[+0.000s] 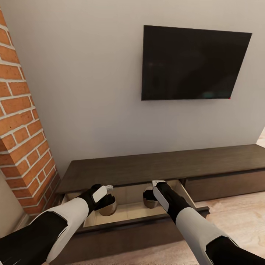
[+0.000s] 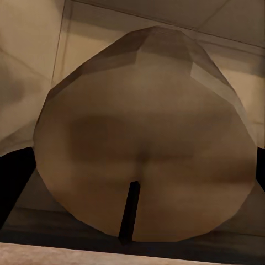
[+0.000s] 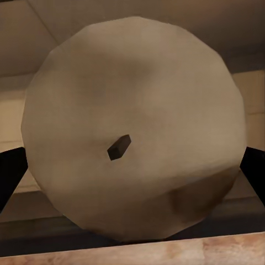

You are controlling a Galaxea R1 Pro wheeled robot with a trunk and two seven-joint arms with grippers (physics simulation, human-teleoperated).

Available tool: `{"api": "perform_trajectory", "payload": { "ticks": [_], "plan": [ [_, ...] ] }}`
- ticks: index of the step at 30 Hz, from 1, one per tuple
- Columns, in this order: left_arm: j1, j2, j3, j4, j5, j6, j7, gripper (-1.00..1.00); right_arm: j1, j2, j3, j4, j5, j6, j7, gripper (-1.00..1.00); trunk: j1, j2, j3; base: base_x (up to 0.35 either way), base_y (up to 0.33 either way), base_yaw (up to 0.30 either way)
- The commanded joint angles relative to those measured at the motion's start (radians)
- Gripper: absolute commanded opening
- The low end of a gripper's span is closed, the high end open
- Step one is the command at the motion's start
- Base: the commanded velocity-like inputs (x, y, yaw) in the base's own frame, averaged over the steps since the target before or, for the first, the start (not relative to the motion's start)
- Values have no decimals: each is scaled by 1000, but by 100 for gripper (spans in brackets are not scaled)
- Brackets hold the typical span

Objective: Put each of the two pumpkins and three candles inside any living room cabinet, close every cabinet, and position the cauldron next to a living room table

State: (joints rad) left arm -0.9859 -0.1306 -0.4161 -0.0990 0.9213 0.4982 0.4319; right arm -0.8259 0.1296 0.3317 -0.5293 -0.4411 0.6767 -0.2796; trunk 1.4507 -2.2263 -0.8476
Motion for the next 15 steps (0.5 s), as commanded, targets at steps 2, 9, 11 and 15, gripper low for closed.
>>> {"api": "perform_trajectory", "payload": {
  "ticks": [2, 9, 11, 15],
  "plan": [
    [0, 0, -9, -2, 10, 3, 7, -100, -1, -1, 6, -1, -10, 2, -9, -100, 8, -15, -7, 0, 0, 0],
    [0, 0, -9, -2, 10, 3, 7, -100, -1, -1, 6, -1, -10, 2, -9, -100, 34, -64, -29, 0, 0, 0],
    [0, 0, -9, -2, 10, 3, 7, -100, -1, -1, 6, -1, -10, 2, -9, -100, 42, -78, -36, 0, 0, 0],
    [0, 0, -9, -2, 10, 3, 7, -100, -1, -1, 6, -1, -10, 2, -9, -100, 57, -106, -48, 0, 0, 0]
  ]
}}
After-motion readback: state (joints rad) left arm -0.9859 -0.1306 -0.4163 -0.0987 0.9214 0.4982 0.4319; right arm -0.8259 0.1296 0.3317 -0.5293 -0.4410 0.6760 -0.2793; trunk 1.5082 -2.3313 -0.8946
